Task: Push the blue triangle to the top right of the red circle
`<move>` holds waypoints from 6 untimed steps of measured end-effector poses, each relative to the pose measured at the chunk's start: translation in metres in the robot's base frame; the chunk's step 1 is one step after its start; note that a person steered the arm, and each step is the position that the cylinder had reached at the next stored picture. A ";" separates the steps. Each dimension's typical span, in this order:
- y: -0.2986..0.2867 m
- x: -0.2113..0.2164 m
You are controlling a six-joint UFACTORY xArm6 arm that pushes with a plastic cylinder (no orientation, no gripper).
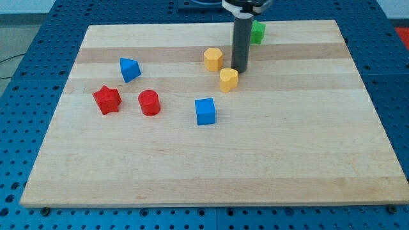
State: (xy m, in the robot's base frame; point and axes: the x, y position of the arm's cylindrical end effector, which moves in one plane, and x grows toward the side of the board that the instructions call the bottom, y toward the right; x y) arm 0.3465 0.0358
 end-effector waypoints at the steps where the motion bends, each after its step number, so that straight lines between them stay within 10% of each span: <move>1: -0.050 0.030; 2: -0.119 0.024; 6: -0.028 -0.038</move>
